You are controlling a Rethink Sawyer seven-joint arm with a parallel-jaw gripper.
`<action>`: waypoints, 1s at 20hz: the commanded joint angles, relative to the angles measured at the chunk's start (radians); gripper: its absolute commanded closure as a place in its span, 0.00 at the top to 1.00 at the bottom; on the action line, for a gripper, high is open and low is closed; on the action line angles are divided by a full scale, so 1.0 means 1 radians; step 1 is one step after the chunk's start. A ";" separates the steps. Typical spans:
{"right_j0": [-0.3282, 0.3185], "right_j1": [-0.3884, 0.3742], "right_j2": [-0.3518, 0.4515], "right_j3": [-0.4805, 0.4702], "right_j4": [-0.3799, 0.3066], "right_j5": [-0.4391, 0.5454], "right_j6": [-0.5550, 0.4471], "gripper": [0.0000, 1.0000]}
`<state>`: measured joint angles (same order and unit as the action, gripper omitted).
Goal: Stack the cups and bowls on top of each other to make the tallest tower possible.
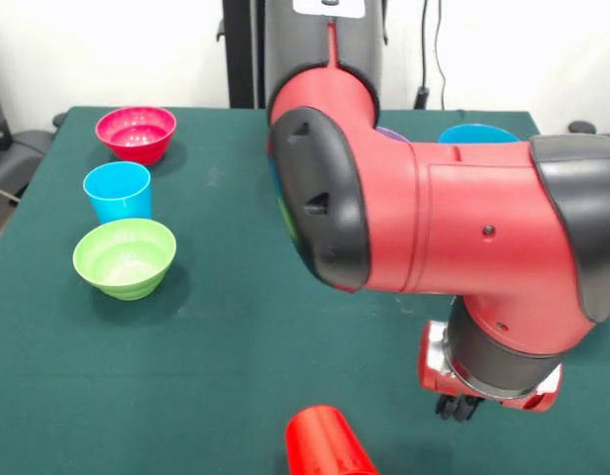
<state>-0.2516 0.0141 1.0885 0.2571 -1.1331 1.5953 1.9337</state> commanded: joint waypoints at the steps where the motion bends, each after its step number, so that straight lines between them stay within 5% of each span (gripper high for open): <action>1: -0.040 -0.033 0.101 -0.026 -0.144 0.120 -0.386 0.00; 2: -0.047 -0.036 0.117 -0.024 -0.165 0.147 -0.383 1.00; 14: -0.094 -0.079 0.179 -0.010 -0.240 0.270 -0.569 1.00; 20: -0.109 -0.069 0.324 -0.051 -0.334 0.427 -0.638 1.00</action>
<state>-0.3431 -0.0503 1.2521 0.2556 -1.3189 1.8027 1.6972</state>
